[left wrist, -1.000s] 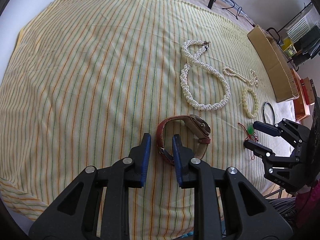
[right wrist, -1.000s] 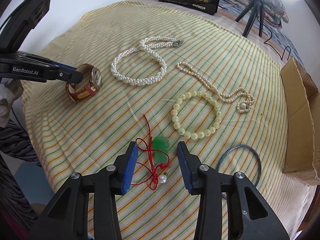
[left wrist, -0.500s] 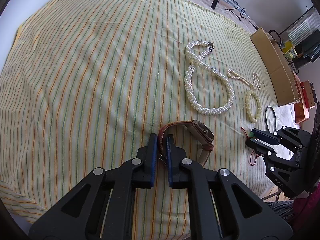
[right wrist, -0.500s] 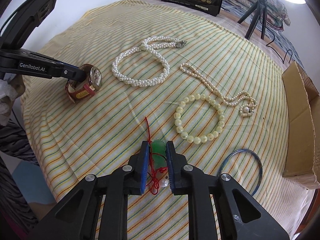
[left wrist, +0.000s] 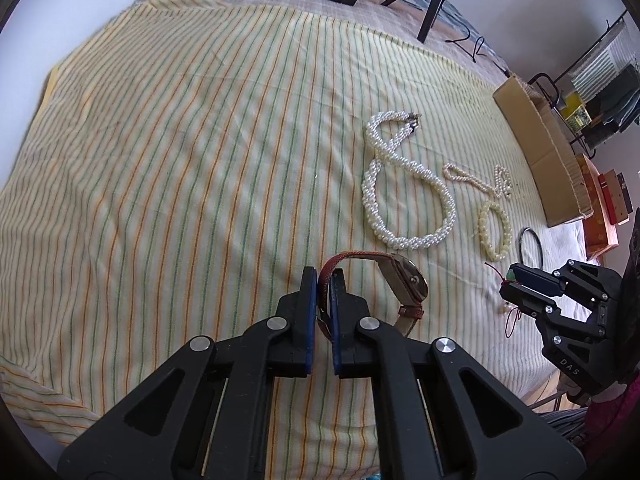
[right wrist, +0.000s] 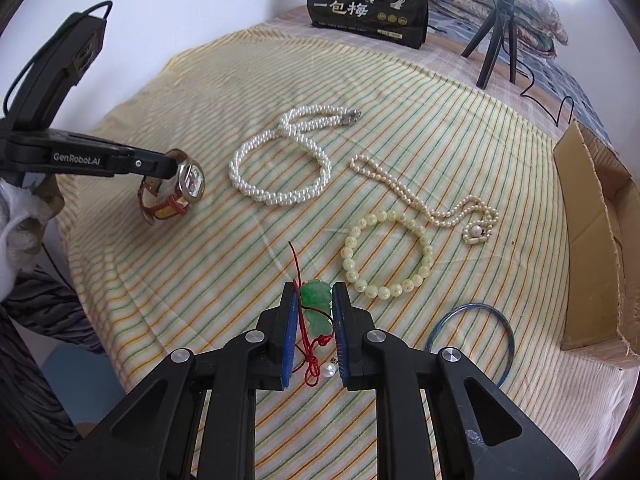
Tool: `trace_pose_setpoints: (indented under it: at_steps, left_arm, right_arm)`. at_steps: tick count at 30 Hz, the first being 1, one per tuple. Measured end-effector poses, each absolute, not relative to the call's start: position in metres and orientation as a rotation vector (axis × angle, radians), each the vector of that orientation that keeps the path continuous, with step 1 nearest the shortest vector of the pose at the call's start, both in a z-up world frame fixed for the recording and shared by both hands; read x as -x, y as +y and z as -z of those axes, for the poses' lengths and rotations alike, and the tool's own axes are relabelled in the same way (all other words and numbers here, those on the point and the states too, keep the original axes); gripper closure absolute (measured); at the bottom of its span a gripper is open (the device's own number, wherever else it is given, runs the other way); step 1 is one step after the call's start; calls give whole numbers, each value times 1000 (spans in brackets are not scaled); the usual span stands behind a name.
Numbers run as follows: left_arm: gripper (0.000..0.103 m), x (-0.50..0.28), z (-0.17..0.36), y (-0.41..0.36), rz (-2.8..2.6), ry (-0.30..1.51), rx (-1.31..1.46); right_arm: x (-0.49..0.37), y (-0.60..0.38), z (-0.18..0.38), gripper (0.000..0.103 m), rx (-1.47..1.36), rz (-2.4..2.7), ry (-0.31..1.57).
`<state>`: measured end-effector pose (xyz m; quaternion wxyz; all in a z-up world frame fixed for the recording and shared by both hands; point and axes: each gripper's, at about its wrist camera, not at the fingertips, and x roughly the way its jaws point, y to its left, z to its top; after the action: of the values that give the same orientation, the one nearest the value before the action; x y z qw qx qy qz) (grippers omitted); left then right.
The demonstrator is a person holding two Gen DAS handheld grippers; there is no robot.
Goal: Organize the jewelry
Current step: 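Close left tool on the brown watch while right tool grasps the red-string jade pendant, then carry the watch with left tool while right tool carries the pendant into the box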
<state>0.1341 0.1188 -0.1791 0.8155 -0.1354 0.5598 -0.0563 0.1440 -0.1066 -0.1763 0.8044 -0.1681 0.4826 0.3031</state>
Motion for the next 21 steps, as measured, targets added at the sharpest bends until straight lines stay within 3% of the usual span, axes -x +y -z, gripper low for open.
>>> trace_pose_setpoints:
  at_steps: [21]
  left_arm:
    - [99, -156, 106, 50, 258, 1041, 286]
  right_arm:
    - [-177, -167, 97, 88, 200, -544, 865]
